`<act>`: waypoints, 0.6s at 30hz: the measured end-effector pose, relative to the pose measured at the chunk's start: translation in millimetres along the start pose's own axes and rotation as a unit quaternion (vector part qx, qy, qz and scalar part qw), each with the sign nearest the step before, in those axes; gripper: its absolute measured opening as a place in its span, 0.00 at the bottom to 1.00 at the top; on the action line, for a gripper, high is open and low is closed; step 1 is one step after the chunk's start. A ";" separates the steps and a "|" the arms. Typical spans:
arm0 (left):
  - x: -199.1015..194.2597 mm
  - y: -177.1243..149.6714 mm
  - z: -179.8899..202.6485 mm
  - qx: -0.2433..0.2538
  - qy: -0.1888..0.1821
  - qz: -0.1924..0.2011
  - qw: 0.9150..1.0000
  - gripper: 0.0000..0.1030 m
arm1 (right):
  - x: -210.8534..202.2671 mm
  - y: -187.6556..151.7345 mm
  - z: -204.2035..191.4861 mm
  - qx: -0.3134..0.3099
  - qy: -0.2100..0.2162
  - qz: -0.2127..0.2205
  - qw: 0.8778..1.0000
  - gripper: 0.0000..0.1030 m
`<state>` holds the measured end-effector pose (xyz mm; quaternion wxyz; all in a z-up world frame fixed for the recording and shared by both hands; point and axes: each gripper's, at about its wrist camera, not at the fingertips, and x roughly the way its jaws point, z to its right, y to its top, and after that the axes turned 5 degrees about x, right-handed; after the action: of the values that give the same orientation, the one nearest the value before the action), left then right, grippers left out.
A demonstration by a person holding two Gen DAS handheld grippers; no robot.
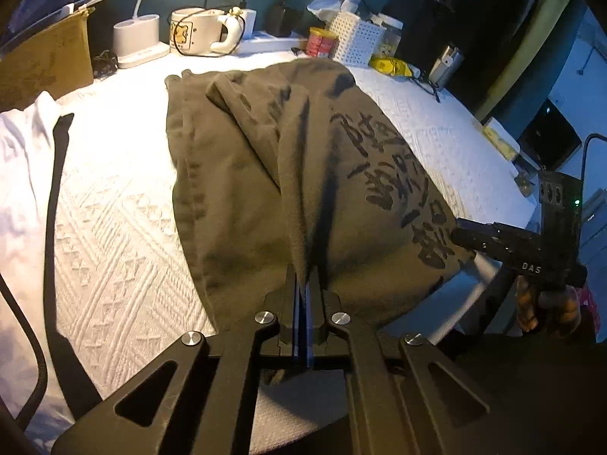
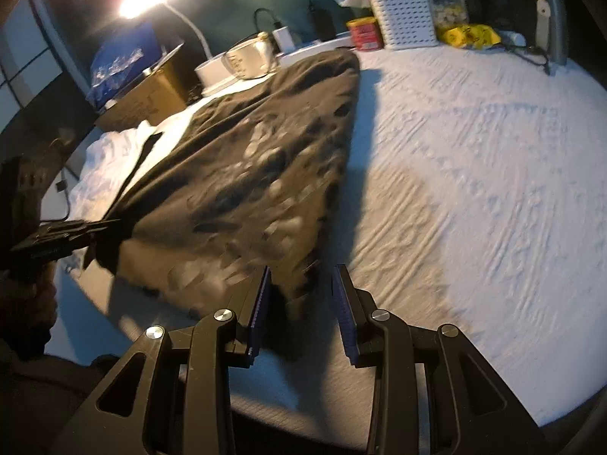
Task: Fold small clothes
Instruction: 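Pinch and straighten the shirt edge with the left gripper, then open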
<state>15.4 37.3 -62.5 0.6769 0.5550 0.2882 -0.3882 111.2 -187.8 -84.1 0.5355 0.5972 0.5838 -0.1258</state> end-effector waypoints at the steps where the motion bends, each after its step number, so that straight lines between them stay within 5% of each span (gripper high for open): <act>1: 2.1 -2.1 1.2 0.006 0.004 -0.006 1.000 0.01 | 0.2 -3.0 -5.0 -0.007 -0.002 0.000 1.000 0.35; 6: 12.9 -10.6 -2.7 -0.006 -0.003 -0.029 1.000 0.01 | 1.0 -8.8 -14.4 -0.033 -0.026 -0.001 0.999 0.26; 14: 2.5 1.1 -10.6 -0.017 0.000 -0.024 1.000 0.06 | -5.7 2.7 -10.1 -0.020 -0.036 -0.013 0.999 0.27; 16: -2.0 6.6 -14.2 -0.020 0.013 -0.014 1.000 0.17 | -8.1 8.5 -9.0 -0.019 -0.043 -0.007 0.999 0.27; 18: -6.7 13.3 -19.3 -0.027 0.027 0.002 0.999 0.48 | -9.9 14.5 -7.6 -0.021 -0.044 -0.001 0.999 0.27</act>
<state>23.8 58.5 -54.2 0.6846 0.5471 0.3156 -0.3640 116.8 -183.6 -66.3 0.5729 0.5794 0.5626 -0.1399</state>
